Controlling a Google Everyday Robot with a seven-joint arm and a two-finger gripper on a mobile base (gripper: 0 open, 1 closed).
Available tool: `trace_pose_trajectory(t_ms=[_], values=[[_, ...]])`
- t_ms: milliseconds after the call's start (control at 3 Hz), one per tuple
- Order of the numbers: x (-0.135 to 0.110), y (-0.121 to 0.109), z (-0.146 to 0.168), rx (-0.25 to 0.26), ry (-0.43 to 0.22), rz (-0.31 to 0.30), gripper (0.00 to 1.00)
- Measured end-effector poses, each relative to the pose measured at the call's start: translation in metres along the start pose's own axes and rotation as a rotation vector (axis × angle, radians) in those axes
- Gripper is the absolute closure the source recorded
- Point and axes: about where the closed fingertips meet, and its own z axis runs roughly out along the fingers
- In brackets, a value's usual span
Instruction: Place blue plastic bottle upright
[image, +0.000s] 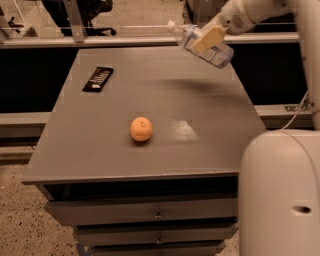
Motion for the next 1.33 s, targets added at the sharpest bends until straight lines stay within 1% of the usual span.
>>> trace_pose_trajectory(t_ms=[333,667,1000,1333], values=[[0.003,0.003,-0.034,-0.037,-0.233,0.064,1.00],[0.005,0.010,-0.059,-0.080,-0.460,0.116,1.00],[0.008,0.024,-0.073,-0.106,-0.625,0.114,1.00],[0.015,0.044,-0.066,-0.141,-0.702,0.095,1.00]])
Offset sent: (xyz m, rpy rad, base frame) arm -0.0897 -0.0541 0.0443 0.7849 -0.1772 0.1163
